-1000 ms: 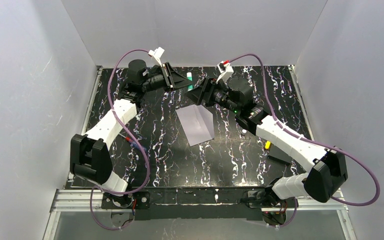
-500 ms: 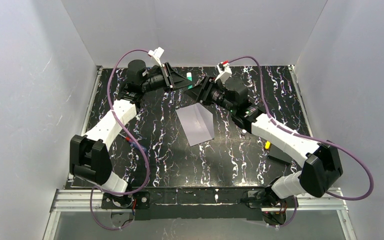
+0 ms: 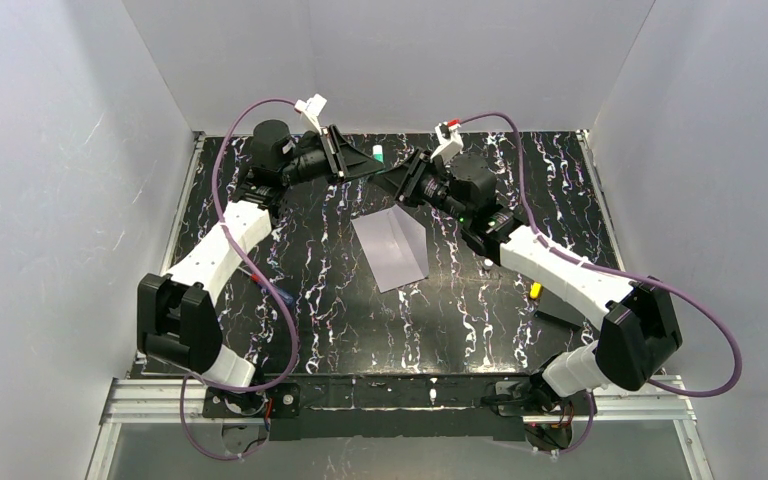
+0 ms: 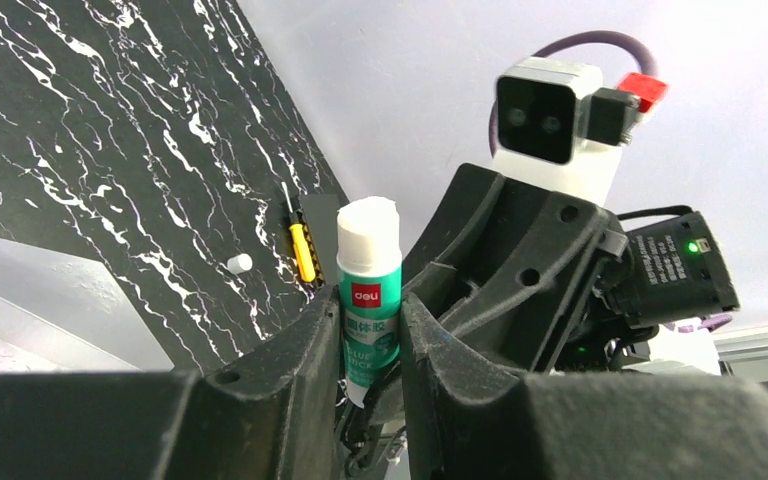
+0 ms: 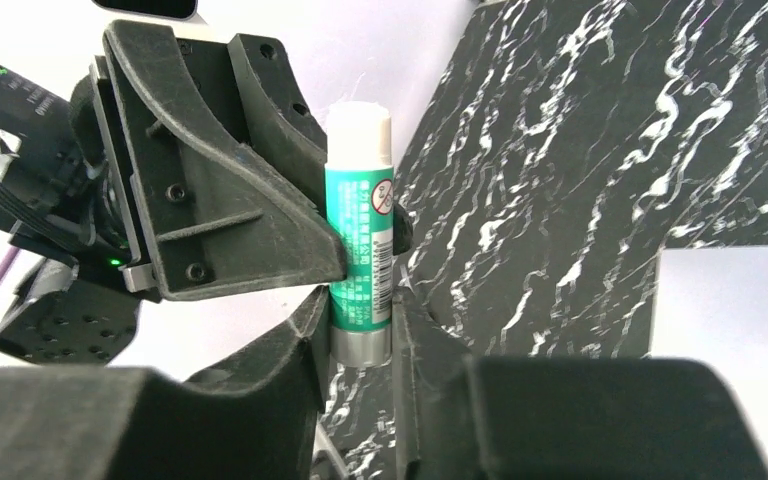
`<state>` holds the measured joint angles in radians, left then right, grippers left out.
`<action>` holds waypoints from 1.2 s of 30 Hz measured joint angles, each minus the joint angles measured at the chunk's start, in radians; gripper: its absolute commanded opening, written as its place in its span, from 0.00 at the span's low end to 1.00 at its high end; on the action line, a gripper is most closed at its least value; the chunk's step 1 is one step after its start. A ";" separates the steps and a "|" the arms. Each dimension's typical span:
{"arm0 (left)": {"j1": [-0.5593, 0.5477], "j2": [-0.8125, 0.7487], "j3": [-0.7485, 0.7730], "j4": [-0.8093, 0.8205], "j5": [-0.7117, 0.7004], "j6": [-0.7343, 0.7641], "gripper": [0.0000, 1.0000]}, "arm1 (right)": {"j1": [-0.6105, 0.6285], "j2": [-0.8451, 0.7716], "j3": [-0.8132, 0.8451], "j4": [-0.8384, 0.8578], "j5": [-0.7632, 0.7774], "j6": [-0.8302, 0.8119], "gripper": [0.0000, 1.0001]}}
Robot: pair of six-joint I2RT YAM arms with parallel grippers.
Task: Place the letter into the envelope and seal it
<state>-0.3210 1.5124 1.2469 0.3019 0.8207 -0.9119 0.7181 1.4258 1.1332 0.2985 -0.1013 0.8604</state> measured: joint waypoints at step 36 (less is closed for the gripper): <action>0.018 -0.013 -0.023 0.096 0.035 -0.060 0.00 | -0.087 0.008 -0.003 0.051 -0.229 -0.013 0.41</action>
<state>-0.3027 1.4990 1.2240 0.3977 0.8558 -0.9722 0.6315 1.4334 1.1301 0.3492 -0.3298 0.8478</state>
